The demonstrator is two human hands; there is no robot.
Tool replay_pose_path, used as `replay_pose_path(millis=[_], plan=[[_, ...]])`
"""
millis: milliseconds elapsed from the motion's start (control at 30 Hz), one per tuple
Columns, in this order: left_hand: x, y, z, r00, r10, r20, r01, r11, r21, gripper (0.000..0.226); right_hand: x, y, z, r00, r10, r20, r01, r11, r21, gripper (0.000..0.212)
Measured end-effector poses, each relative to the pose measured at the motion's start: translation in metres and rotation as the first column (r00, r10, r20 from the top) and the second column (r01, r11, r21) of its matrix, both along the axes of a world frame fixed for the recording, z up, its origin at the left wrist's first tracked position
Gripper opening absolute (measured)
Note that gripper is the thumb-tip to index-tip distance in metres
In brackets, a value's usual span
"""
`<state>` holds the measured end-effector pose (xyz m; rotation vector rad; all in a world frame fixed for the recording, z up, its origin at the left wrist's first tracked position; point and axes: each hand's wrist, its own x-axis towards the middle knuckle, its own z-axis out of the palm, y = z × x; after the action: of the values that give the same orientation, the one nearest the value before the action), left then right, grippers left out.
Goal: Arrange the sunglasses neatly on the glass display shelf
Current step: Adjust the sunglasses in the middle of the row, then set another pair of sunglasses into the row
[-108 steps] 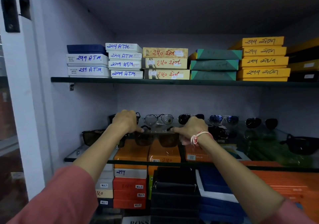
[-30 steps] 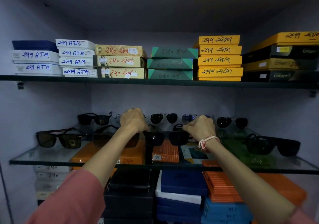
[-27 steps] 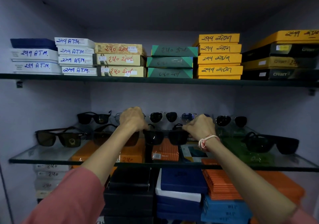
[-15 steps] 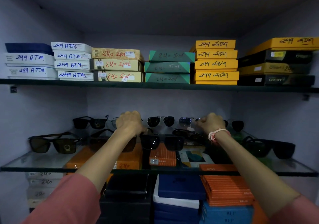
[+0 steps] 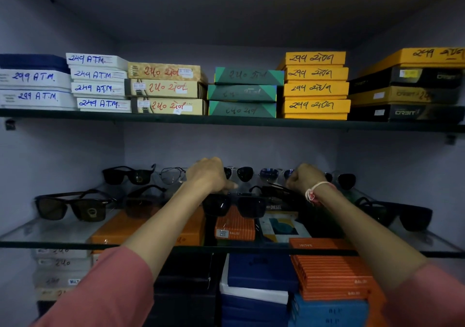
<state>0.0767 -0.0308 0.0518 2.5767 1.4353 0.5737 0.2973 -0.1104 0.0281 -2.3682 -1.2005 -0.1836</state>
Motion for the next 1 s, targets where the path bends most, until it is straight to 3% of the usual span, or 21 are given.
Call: replay_pose_path(millis=[167,233,300,433,533,633,733,1000], plan=[[0.005,-0.007,0.001,0.998,-0.054,0.011,0.054,0.997,-0.047,0.055,-0.003,-0.006,0.005,1.0,-0.001,0.01,0.002,0.995,-0.097,0.02],[0.006,-0.01,0.002,0.997,-0.057,0.048,0.059,0.997,-0.044,0.051,-0.005,-0.01,0.003,1.0,-0.011,0.002,0.011,0.978,-0.21,0.027],[0.008,-0.013,0.003,0.994,-0.069,0.089,0.073,0.997,-0.037,0.045,-0.006,-0.012,-0.002,0.999,-0.046,0.0,0.045,0.975,-0.218,0.034],[0.013,-0.022,0.001,0.976,-0.14,0.168,0.139,0.99,0.022,0.034,-0.007,-0.022,-0.005,0.993,-0.088,-0.074,0.083,0.995,-0.062,0.037],[0.019,-0.032,0.001,0.936,-0.229,0.266,0.204,0.972,0.119,0.022,-0.006,-0.045,0.002,0.993,0.036,-0.111,-0.025,0.995,0.093,0.025],[0.026,-0.041,0.002,0.907,-0.284,0.313,0.244,0.956,0.159,0.026,-0.017,-0.077,0.01,0.979,0.177,-0.104,-0.148,0.96,0.236,0.023],[0.034,-0.046,0.0,0.887,-0.329,0.325,0.309,0.944,0.111,0.035,-0.025,-0.105,0.019,0.967,0.25,-0.056,-0.227,0.936,0.268,0.025],[0.035,-0.069,-0.009,0.798,-0.486,0.357,0.487,0.868,0.096,0.022,-0.022,-0.136,0.017,0.973,0.231,0.002,-0.218,0.914,0.342,0.025]])
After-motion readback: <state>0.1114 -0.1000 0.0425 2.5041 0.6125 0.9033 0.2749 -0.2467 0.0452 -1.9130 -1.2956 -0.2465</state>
